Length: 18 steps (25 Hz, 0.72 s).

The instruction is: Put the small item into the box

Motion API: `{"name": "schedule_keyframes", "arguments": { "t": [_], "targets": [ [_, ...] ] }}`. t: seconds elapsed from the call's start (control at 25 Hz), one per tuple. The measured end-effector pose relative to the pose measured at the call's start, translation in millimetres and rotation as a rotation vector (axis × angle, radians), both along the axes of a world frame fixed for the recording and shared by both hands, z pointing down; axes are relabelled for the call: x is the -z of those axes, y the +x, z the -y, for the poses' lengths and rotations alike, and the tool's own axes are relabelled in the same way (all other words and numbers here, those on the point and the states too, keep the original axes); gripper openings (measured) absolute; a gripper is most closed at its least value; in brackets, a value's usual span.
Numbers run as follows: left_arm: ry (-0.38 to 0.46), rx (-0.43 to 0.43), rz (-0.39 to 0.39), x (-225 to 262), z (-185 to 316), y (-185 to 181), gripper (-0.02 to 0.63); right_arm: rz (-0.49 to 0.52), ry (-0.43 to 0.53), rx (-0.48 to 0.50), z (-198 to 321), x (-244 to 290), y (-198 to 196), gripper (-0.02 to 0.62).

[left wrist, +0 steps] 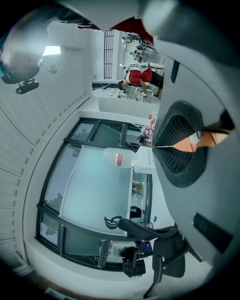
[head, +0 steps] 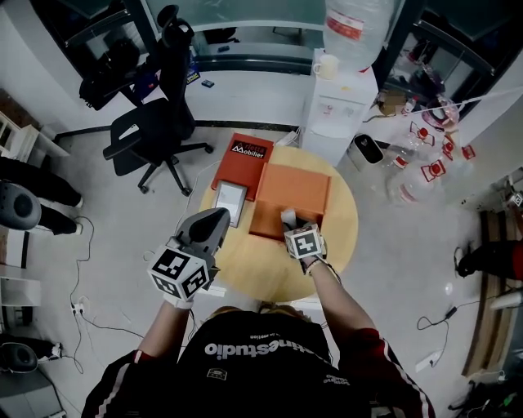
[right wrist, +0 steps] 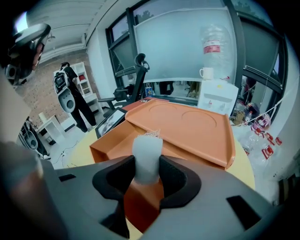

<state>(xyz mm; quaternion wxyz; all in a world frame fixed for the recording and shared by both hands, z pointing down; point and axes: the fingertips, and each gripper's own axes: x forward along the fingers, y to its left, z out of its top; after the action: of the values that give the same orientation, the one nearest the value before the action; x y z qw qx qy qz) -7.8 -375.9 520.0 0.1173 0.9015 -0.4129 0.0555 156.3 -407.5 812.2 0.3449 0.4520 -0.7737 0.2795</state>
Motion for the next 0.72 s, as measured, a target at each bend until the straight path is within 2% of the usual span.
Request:
{"name": "schedule_keyframes", "arguments": {
  "t": [0.72],
  "targets": [
    [-0.018, 0.043, -0.004, -6.1, 7.6, -15.3, 0.021, -0.061, -0.085, 0.045, 3.7, -24.0, -5.5, 0.186]
  ]
}}
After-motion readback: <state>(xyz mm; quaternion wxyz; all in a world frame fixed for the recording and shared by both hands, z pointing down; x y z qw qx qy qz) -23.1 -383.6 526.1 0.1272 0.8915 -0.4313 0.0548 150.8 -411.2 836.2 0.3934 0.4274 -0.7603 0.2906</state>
